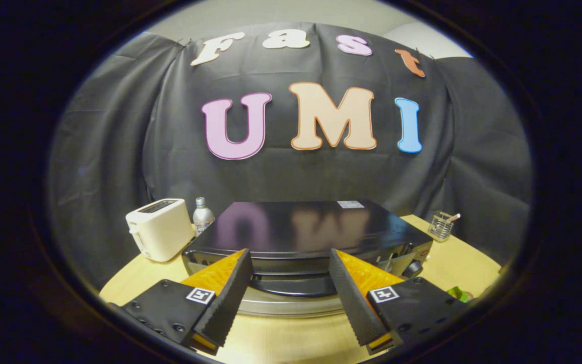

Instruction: Open the toaster oven, put the food inside, and close the toaster oven door.

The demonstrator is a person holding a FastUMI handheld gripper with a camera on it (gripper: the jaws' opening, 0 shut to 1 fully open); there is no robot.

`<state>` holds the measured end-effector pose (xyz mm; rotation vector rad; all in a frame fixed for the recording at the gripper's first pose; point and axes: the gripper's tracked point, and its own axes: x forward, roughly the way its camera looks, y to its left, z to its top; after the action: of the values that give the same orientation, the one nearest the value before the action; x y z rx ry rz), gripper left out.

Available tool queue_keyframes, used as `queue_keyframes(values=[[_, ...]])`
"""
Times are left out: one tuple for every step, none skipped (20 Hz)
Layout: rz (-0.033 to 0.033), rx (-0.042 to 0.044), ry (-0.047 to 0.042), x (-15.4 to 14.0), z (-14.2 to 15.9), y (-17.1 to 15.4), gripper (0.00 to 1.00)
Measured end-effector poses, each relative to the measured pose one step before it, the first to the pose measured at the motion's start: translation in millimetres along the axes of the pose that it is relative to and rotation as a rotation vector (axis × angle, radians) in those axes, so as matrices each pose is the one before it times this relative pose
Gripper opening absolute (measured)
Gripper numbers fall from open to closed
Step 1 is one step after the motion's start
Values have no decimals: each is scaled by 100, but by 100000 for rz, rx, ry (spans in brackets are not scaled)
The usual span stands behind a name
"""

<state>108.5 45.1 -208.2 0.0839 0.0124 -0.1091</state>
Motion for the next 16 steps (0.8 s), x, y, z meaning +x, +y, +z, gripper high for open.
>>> queue_keyframes(values=[[-41,-82,867,-252,-63,2,96],[-647,426,537,-442,-112,-114,95],[-870,255,986,-415,-115,-27,95],[-742,-28,973,-434,-229,-49,95],[-743,270,1479,-477,-219,-32,95],[-337,-81,1302,-410,-345,-59,95],[30,-255,1887,-486,-215,-71,95],[51,270,2609,-429,-514,-104,95],[-369,472,2927,-505,-527,-143,95],[-812,252,2639,-410,-551,-187,95],[-1143,-178,2337,-423,-418,-144,95],[-1266,-136,2321,-314,-565,-134,95],[-1386,-12,2824,-289,-615,-130,95],[-1464,-897,3164,-32,-1059,-239,95],[-1356,-1240,3157,-7,-1129,-169,95],[-1262,-1190,3093,187,-1222,-113,95]])
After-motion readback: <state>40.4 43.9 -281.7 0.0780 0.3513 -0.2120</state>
